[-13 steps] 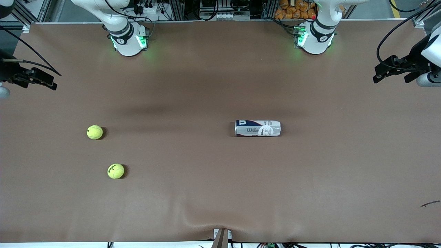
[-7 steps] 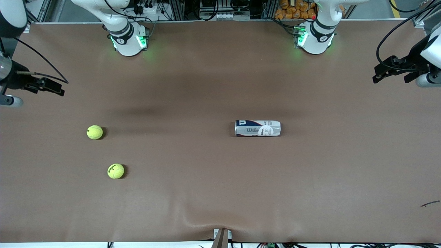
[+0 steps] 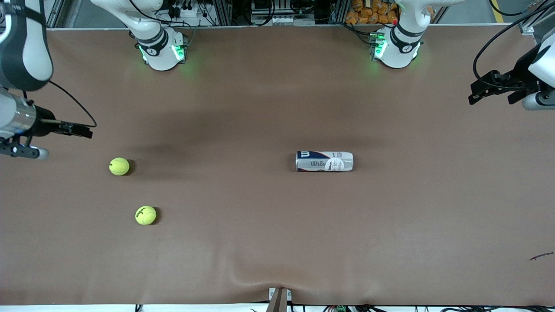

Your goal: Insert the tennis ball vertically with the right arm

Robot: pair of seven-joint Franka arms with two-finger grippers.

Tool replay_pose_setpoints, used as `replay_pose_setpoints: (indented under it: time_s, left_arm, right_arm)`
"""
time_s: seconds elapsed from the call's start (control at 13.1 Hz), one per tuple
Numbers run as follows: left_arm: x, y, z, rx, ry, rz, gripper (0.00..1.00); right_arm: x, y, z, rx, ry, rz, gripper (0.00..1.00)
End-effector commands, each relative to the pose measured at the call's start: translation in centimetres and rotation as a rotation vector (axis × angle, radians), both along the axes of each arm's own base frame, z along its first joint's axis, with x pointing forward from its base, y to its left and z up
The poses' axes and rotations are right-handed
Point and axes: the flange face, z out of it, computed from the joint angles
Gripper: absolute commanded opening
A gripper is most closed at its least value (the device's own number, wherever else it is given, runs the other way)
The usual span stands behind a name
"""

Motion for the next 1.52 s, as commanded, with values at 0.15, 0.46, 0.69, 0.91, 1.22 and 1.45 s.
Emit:
replay_pose_setpoints:
  time_s: [0.15, 0.46, 0.69, 0.91, 1.22, 1.45]
  left_arm:
    - [1.0, -0.7, -1.9, -0.036, 0.053, -0.025, 1.0]
    - [2.5, -3.6, -4.9, -0.055, 0.109, -0.073, 1.0]
    - [3.0, -7.8, -7.5, -0.055, 0.155, -0.16, 1.0]
    - [3.5, -11.7, -10.2, -0.06, 0.188, -0.24, 1.0]
    - [3.3, -17.4, -13.7, -0.086, 0.222, -0.423, 1.0]
    - [1.1, -24.1, -15.7, 0.013, 0.224, -0.643, 1.0]
  right_arm:
    - [-0.2, -1.5, -6.0, 0.004, 0.036, -0.004, 1.0]
    - [-0.2, -1.7, -6.0, 0.007, 0.034, 0.002, 1.0]
    - [0.3, -1.6, -5.0, 0.002, 0.009, 0.01, 1.0]
    - [2.2, -2.3, -2.7, -0.034, -0.113, 0.098, 1.0]
    - [3.1, -3.1, -1.7, -0.038, -0.188, 0.175, 1.0]
    - [3.4, -3.3, -1.0, -0.043, -0.199, 0.162, 1.0]
